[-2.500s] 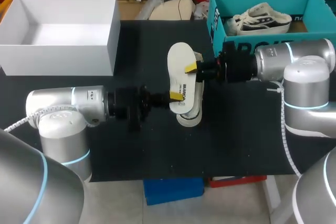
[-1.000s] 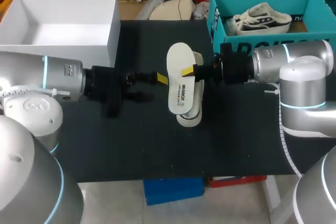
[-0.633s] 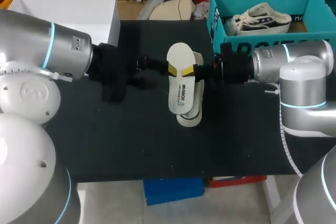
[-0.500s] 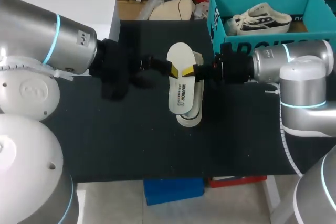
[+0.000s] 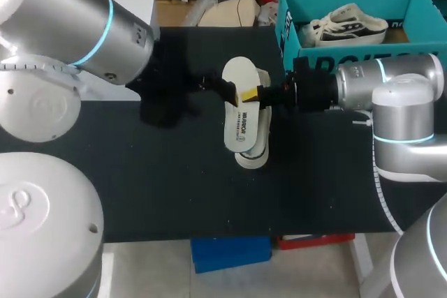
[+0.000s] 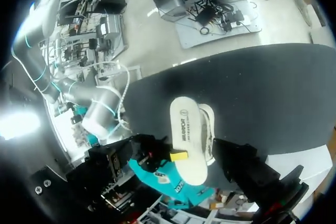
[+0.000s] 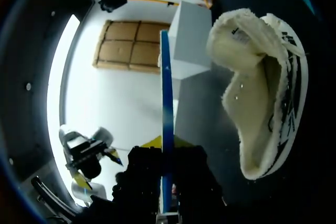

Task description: Take the shoe out of the shoebox, open the shoe tongue, remove and reinsert the insole, then place the shoe into the shoebox

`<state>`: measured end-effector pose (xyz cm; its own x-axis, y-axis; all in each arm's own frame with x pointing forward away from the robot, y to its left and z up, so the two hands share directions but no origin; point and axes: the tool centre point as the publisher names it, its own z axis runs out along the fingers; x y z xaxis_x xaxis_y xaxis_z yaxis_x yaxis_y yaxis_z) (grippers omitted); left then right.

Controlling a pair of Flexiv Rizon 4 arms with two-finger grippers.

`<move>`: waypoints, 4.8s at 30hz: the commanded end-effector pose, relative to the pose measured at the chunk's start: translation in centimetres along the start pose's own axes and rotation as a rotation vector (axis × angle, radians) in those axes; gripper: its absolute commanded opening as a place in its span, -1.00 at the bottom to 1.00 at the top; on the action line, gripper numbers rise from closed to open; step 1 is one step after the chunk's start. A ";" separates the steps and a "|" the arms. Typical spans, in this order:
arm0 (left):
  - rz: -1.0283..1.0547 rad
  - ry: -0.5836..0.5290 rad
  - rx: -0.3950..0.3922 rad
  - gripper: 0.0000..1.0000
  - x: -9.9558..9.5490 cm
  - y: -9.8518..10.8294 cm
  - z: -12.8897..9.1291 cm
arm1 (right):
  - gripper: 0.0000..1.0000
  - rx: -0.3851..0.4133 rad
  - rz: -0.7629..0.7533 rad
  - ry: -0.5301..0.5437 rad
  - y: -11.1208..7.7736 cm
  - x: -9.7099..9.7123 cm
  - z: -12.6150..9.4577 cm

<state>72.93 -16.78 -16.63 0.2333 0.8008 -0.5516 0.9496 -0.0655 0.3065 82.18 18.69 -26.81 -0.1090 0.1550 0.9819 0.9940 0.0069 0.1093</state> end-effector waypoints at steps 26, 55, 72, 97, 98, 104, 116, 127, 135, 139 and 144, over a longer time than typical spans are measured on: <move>-0.020 0.564 0.174 1.00 -0.4 0.5 5.2 | -1.00 -0.003 0.001 -0.003 -0.1 0.0 0.2; 0.002 0.548 0.162 1.00 1.0 12.1 9.1 | -1.00 -0.003 0.001 -0.003 -0.1 0.0 0.2; 0.002 0.528 0.131 1.00 2.1 18.5 11.2 | -1.00 -0.003 0.001 -0.003 -0.1 0.0 0.2; -0.003 0.489 0.159 1.00 -0.1 7.1 6.9 | -1.00 -0.003 0.001 -0.003 -0.1 0.0 0.2; -0.004 0.487 0.159 1.00 -0.2 6.5 6.7 | -1.00 -0.003 0.001 -0.003 -0.1 0.0 0.2; -0.027 0.437 0.167 1.00 -0.1 3.7 6.0 | -1.00 -0.003 0.001 -0.003 -0.1 0.0 0.2; -0.190 -0.152 0.060 1.00 2.6 1.6 3.6 | -1.00 -0.003 0.001 -0.003 -0.1 0.0 0.2; -0.188 -0.281 0.041 1.00 3.7 1.2 3.3 | -1.00 -0.003 0.001 -0.003 -0.1 0.0 0.2; -0.188 -0.281 0.041 1.00 3.7 1.2 3.3 | -1.00 -0.003 0.001 -0.003 -0.1 0.0 0.2; -0.188 -0.281 0.041 1.00 3.7 1.2 3.3 | -1.00 -0.003 0.001 -0.003 -0.1 0.0 0.2; -0.240 -0.417 0.050 1.00 3.7 0.8 3.5 | -1.00 -0.003 0.001 -0.003 -0.1 0.0 0.2</move>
<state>75.64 -16.18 -20.55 0.0726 0.6721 -0.7369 0.9905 0.0377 0.1321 82.17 18.76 -26.83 -0.1086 0.1566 0.9817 0.9940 0.0070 0.1088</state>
